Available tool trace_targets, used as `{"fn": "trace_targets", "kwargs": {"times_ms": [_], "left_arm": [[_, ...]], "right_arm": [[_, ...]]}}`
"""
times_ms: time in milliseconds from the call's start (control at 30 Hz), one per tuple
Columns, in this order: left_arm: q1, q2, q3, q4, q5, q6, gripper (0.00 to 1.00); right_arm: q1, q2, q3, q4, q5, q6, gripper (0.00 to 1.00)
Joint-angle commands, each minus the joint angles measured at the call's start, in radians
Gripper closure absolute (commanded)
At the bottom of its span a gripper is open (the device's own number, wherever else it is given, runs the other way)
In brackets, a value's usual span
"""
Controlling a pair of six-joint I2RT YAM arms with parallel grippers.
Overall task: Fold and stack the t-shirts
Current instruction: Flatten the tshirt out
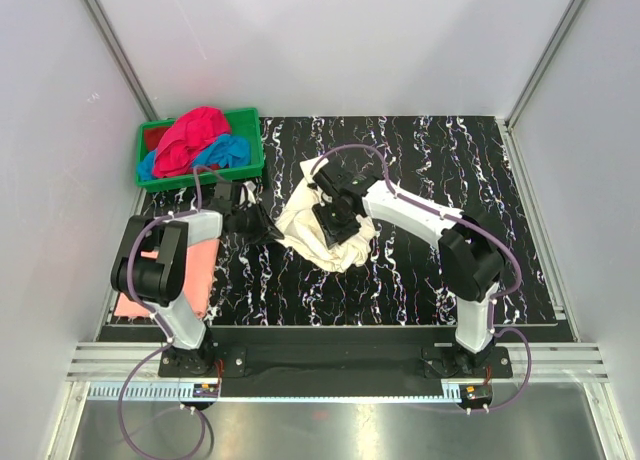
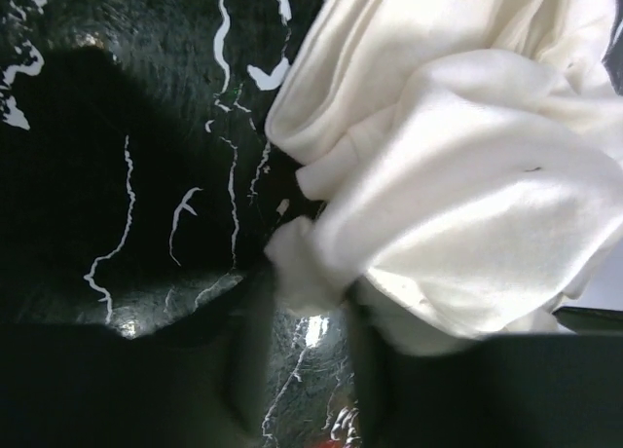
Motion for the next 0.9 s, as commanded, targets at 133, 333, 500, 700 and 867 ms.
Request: {"fn": "trace_targets", "kwargs": {"times_ms": [133,333,500,700,867], "left_arm": [[0.005,-0.054,0.074,-0.038,0.001,0.041,0.89],[0.003,-0.267,0.104,-0.137,-0.035,0.050,0.96],[0.003,-0.467,0.124,-0.223,-0.051,0.056,1.00],[0.003,-0.705,0.243,-0.361,-0.077,0.108,1.00],[0.003,-0.794,0.391,-0.342,0.032,0.106,1.00]], "right_arm": [[0.001,0.006,-0.023,0.042,0.041,0.016,0.70],[-0.006,-0.065,-0.110,0.114,0.082,0.074,1.00],[-0.017,-0.206,-0.159,0.074,0.198,0.122,1.00],[-0.048,-0.534,-0.183,-0.041,0.375,0.159,1.00],[-0.048,-0.807,-0.137,-0.133,0.441,0.163,1.00]]}}
